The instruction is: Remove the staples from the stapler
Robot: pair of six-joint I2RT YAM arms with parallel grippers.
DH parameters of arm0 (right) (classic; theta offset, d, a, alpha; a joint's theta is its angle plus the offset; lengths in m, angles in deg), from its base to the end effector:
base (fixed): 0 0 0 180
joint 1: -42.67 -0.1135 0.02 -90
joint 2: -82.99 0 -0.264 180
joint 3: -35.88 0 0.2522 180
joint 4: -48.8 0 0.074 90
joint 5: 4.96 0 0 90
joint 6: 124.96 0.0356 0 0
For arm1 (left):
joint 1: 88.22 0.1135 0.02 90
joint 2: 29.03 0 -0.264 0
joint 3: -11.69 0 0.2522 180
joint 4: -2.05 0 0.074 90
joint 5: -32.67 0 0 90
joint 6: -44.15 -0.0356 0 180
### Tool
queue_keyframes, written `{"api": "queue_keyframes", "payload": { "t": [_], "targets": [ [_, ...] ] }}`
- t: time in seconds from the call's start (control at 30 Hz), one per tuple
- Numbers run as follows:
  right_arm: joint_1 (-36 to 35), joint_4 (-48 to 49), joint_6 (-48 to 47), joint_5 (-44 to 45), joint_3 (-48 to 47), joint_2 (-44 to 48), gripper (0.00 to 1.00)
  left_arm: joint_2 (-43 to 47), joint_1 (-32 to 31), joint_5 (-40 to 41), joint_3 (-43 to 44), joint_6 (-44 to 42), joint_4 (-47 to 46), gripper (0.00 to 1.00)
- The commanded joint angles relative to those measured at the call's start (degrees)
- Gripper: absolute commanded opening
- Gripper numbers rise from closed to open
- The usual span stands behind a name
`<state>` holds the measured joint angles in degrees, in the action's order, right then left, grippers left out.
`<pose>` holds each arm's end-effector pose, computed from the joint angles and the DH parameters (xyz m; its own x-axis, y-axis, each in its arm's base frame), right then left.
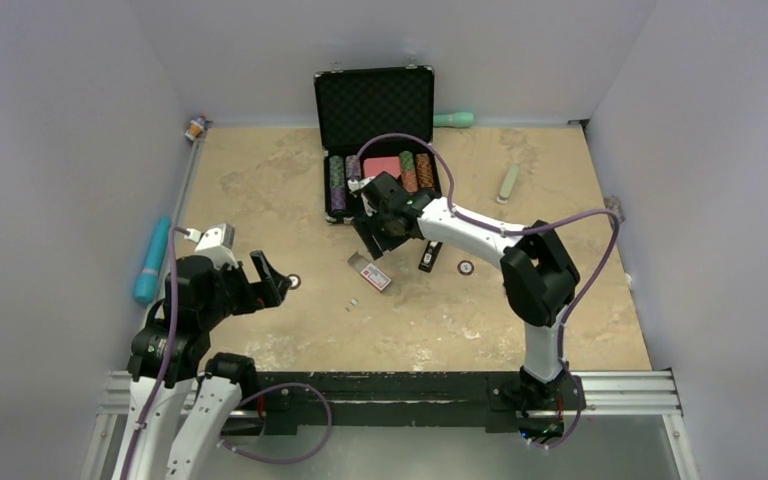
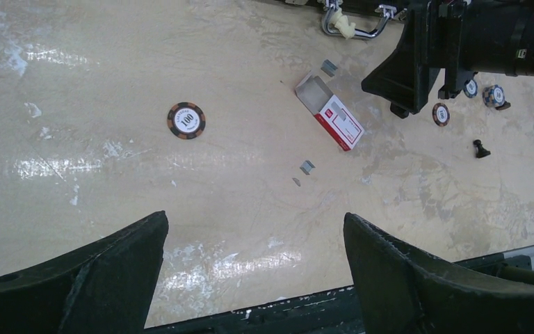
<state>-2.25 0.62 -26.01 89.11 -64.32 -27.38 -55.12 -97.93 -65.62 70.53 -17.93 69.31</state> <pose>0.2975 0.2931 0.2232 -0.7009 -0.4798 -0.5277 -0.5759 0.8172 0.0220 0.0829 -0.0194 0.3042 -0.6264 -0.3629 -0.6899 -0.0105 0.8889 -0.4580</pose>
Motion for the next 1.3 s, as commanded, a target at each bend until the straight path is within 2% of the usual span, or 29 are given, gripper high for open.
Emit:
{"api": "queue_keyframes", "payload": {
  "t": [0.0, 0.07, 0.1, 0.27, 0.47, 0.8, 0.97, 1.07, 1.2, 1.27],
  "targets": [
    [0.37, 3.49, -3.85, 4.20, -0.28, -0.93, 0.70, 0.95, 0.25, 1.83, 0.36, 0.11, -0.92, 0.99],
    [0.33, 4.17, -4.42, 3.94, -0.53, -1.96, 0.88, 0.79, 0.31, 1.48, 0.32, -0.01, -1.03, 0.97],
    [0.25, 4.30, -4.54, 4.14, -0.93, -2.49, 0.89, 0.82, 0.27, 1.32, 0.21, -0.07, -1.17, 0.97],
    [0.24, 4.15, -4.82, 5.37, -3.81, -5.98, 0.78, 0.86, 0.31, 1.62, 0.12, 0.07, -1.19, 0.97],
    [0.24, 3.52, -4.99, 4.42, -7.47, -10.25, 0.70, 0.15, 0.31, 1.22, -0.01, 0.02, -1.47, 0.96],
    [0.28, 5.08, -4.34, 0.38, -7.69, -11.75, 0.65, -0.81, 0.30, 1.11, -0.16, 0.01, -1.68, 0.95],
    [0.27, 6.62, -4.08, -2.31, -7.00, -12.93, 0.52, -1.15, 0.31, 1.05, -0.16, -0.03, -1.70, 0.95],
    [0.21, 7.04, -3.72, -2.99, -6.75, -13.45, 0.48, -1.29, 0.31, 1.07, -0.16, -0.06, -1.71, 0.94],
    [0.24, 6.82, -3.14, -3.04, -6.66, -13.46, 0.32, -1.40, 0.25, 0.97, -0.15, -0.06, -1.71, 0.94],
    [0.23, 6.53, -2.96, -2.94, -6.62, -13.18, 0.29, -1.38, 0.28, 1.00, -0.10, -0.06, -1.73, 0.94]
  ]
}}
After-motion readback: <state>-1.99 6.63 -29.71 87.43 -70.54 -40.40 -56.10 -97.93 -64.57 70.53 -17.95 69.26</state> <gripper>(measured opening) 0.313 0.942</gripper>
